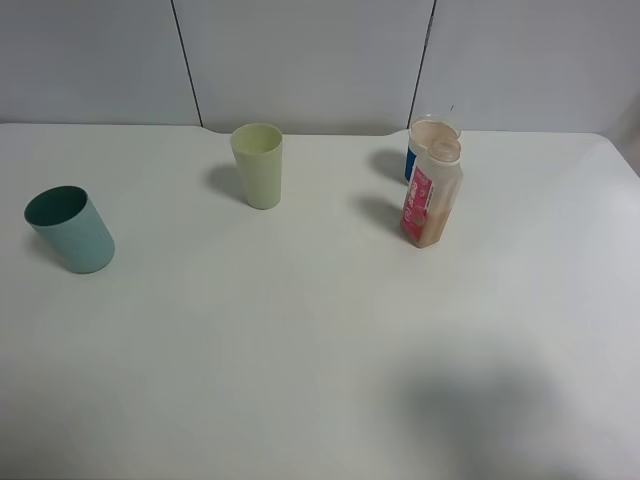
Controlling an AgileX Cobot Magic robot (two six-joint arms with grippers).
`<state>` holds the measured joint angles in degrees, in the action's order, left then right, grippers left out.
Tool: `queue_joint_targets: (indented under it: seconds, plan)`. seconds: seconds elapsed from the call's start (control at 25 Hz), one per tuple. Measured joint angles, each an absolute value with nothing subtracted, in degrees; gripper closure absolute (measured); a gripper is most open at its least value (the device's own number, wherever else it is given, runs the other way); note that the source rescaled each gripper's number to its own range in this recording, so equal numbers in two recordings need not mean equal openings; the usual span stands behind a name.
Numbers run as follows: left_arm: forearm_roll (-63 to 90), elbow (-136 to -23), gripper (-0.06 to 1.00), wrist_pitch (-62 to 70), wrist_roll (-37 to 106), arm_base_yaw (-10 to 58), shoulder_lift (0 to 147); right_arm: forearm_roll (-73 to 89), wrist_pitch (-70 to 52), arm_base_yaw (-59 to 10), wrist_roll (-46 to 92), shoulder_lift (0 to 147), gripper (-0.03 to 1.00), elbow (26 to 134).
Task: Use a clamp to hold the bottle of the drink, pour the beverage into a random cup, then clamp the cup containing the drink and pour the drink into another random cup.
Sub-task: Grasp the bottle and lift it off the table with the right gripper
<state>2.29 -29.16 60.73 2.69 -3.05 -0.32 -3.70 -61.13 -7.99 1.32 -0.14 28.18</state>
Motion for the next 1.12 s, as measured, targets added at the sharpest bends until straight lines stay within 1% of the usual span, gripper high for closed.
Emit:
queue_joint_targets:
  seconds: [0.8, 0.96, 1.12]
  plan:
    - [2.3, -29.2, -0.06, 60.7, 2.7, -3.1, -0.3, -4.7, -60.0, -8.0, 1.3, -0.1, -0.03, 28.8]
    - [2.3, -29.2, -0.06, 60.7, 2.7, -3.1, -0.3, -5.7, -53.8, -8.0, 1.3, 1.0, -0.03, 32.1]
    - [2.3, -29.2, -0.06, 60.7, 2.7, -3.1, -0.3, -6.3, -50.2, -8.0, 1.3, 4.2, -0.03, 32.3]
